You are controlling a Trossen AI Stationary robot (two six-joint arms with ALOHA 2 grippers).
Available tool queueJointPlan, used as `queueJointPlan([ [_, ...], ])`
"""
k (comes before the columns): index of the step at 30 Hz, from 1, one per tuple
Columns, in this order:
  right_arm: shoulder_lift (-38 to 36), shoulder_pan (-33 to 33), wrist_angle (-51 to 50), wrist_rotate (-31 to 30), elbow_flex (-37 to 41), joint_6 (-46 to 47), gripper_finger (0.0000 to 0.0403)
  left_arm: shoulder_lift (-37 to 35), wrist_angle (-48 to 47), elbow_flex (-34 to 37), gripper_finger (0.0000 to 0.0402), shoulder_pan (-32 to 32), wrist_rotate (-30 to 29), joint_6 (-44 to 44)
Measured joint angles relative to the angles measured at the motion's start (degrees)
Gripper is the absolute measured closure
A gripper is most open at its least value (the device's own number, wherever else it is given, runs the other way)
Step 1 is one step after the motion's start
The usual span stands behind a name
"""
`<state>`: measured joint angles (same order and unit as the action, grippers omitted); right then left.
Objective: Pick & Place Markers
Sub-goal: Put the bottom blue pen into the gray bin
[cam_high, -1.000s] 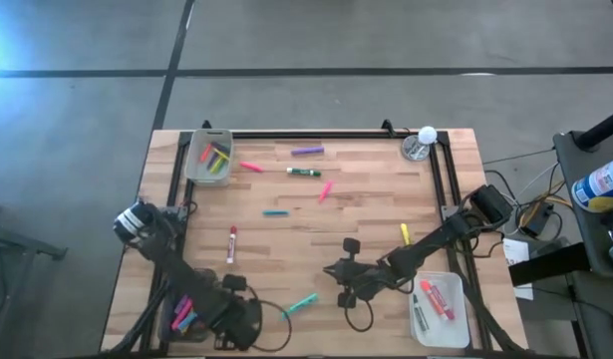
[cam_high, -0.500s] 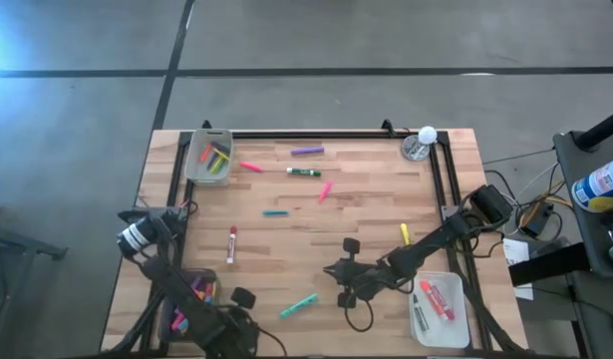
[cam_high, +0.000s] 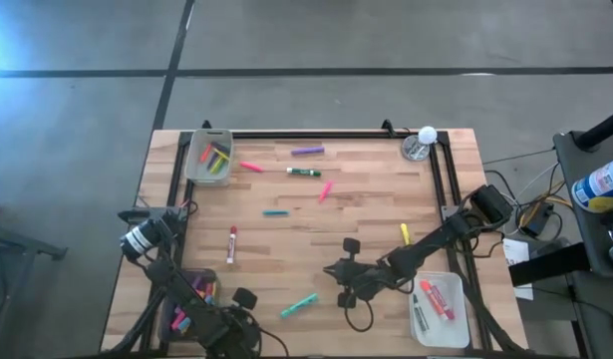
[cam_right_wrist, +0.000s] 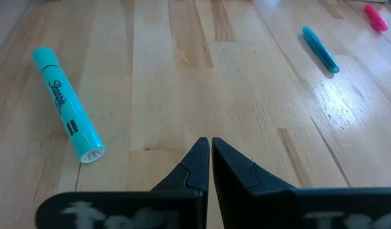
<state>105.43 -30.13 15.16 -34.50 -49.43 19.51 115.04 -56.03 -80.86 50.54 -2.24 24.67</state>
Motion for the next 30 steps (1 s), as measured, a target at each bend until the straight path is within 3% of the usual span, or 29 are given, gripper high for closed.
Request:
queueJointPlan([
  [6,0.0,0.0,0.0,0.0,0.0,0.0,0.0390,0.0,-0.3,0.1,0.0360,-0.2,0.1,0.4],
  [13,0.0,0.0,0.0,0.0,0.0,0.0,0.0390,-1.6,-5.9,-2.7,0.0379,-1.8,-1.8,0.5],
  [21,0.0,0.0,0.0,0.0,0.0,0.0,0.0390,-8.1,-15.0,-9.9,0.0401,-6.7,-14.7,-0.7],
  [24,0.0,0.0,0.0,0.0,0.1,0.0,0.0390,-13.4,-15.0,-9.1,0.0400,-9.5,-19.0,-0.7],
  [30,0.0,0.0,-0.1,0.3,0.1,0.0,0.0390,-25.7,-19.5,-3.2,0.0401,-17.6,-34.3,5.3],
])
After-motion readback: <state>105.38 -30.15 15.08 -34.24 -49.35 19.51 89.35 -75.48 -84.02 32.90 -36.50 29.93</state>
